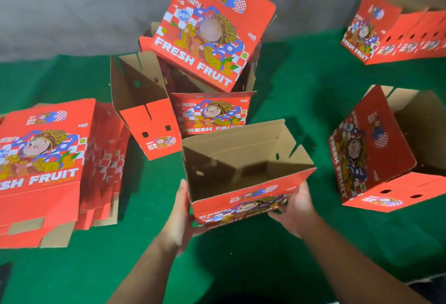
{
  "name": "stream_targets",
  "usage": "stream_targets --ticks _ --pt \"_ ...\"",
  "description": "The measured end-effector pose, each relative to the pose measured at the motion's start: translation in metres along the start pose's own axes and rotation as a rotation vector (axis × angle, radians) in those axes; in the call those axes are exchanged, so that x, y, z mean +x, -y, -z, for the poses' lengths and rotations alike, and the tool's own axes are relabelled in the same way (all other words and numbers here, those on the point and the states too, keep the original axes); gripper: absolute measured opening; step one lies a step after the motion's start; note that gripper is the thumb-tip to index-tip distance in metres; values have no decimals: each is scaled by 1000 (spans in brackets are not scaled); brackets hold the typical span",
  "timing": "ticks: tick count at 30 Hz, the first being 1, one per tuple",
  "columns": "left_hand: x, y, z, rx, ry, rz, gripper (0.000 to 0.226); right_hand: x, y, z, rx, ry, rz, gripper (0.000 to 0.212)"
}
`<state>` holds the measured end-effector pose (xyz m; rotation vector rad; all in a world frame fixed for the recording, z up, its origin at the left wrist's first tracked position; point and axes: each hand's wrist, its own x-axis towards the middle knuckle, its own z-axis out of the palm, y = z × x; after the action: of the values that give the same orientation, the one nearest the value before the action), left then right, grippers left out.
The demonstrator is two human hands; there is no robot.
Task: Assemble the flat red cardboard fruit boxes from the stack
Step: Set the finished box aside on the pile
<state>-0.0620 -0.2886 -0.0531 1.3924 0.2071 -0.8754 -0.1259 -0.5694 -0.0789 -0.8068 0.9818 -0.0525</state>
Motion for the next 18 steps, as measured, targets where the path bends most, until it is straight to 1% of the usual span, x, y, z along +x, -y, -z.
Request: stream_targets --ticks 1,2,3,4,5,7,9,10,11,12,13,14,15,16,17,18 --pt "3 0 -8 3 54 23 94 -9 5 4 37 -36 15 51" --pt "5 -2 -15 3 83 39 99 -10 6 8 22 -84 66 41" --pt "7 -4 -23 28 106 57 98 -12 6 12 20 -73 173 33" --pt "11 -7 -40 75 138 78 95 -15 9 22 9 -96 284 39" --pt "12 -11 -56 133 157 83 97 -13 15 30 -15 -176 352 46" --pt "18 -17 -91 263 187 74 107 -13 33 50 125 -240 354 47" --pt "26 -19 -120 381 245 51 108 -12 50 74 74 -345 363 48" --pt "30 -19 -128 412 278 41 110 -7 55 87 108 -374 358 49" --pt "34 -21 -133 430 302 14 117 -3 57 102 168 -391 360 49" --pt "40 -23 -136 466 307 -55 126 0 57 110 239 -364 365 48" --pt "46 -24 -139 525 288 -142 137 7 59 121 226 -361 350 45" --pt "51 -25 -140 579 278 -217 147 12 56 130 228 -323 357 37" --pt "59 -25 -143 572 295 -279 148 14 55 135 271 -276 293 27" --pt "65 -26 -146 511 316 -317 138 17 53 140 227 -259 272 20" --pt "71 -27 -148 465 306 -331 123 16 54 140 206 -250 262 22" --pt "73 -28 -151 446 262 -337 110 17 53 138 173 -280 282 26"
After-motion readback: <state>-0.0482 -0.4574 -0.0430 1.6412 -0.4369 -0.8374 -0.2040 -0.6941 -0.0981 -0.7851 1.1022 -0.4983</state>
